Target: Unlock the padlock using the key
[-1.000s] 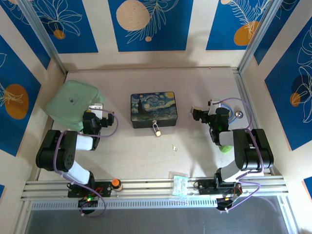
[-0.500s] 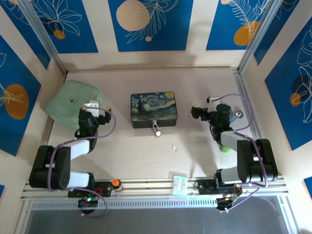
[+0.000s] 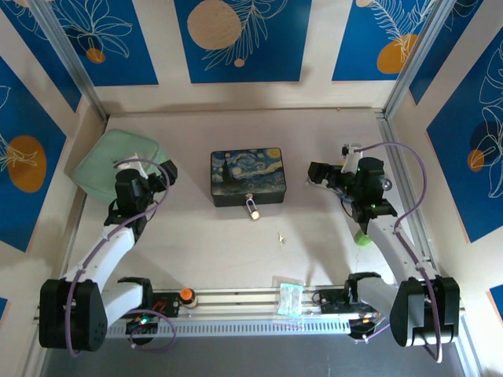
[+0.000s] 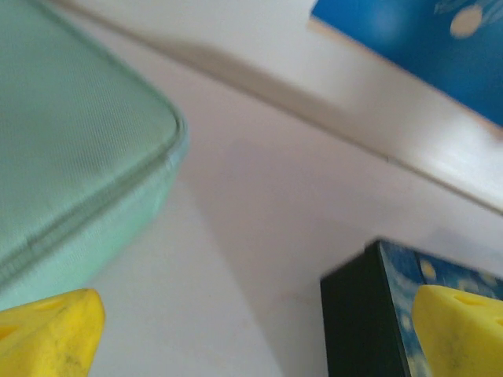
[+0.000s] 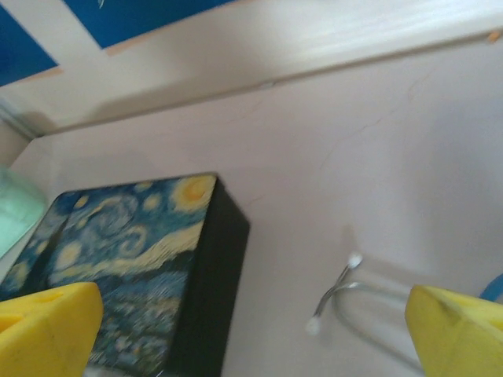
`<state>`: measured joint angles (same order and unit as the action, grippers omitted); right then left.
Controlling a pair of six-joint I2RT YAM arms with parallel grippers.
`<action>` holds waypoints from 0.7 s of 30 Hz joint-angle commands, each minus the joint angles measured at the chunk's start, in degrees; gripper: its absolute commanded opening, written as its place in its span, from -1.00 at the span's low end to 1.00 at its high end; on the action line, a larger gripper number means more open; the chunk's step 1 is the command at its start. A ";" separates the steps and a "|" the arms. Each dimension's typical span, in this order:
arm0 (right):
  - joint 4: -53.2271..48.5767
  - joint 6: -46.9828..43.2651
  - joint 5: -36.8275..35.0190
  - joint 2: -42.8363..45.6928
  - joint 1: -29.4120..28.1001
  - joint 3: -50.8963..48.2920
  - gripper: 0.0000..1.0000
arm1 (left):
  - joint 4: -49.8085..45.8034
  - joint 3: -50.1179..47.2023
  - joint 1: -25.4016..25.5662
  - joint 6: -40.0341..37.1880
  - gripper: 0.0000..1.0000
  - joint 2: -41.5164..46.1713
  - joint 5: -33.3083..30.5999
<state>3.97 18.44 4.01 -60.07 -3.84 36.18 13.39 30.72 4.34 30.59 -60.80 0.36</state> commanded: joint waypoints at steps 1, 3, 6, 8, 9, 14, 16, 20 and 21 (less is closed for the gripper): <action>-12.66 3.44 5.03 0.90 -1.85 1.67 0.98 | -10.26 3.20 1.97 4.09 0.99 1.44 7.36; -15.57 3.88 4.49 1.09 -3.65 1.78 0.99 | -11.54 3.21 5.08 4.90 0.99 2.57 8.12; -19.92 3.75 3.41 1.53 -8.16 1.29 0.97 | -14.50 3.50 12.72 6.42 0.99 3.48 5.18; -21.50 4.36 2.22 1.71 -11.70 0.45 0.96 | -15.01 3.56 17.90 7.88 0.99 3.19 3.17; -22.10 4.50 1.45 1.60 -13.73 0.02 0.91 | -14.86 3.54 20.29 8.72 0.99 2.79 2.69; -21.05 7.15 -0.83 0.30 -20.84 -4.19 0.74 | -12.99 3.60 29.11 12.03 0.99 0.49 2.10; -19.89 9.14 -0.87 -0.92 -22.35 -6.18 0.56 | -11.45 3.30 32.04 12.45 0.99 -0.31 1.52; -16.46 12.50 -1.77 -3.04 -25.52 -8.93 0.28 | -11.15 3.91 36.29 13.77 0.99 -3.39 -0.02; -16.37 12.97 -3.25 -3.30 -26.96 -9.10 0.20 | -11.36 4.30 37.25 13.77 0.99 -4.29 -0.57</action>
<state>-14.20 28.27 2.94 -62.87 -28.42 27.86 1.23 32.95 39.66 42.68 -63.37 2.24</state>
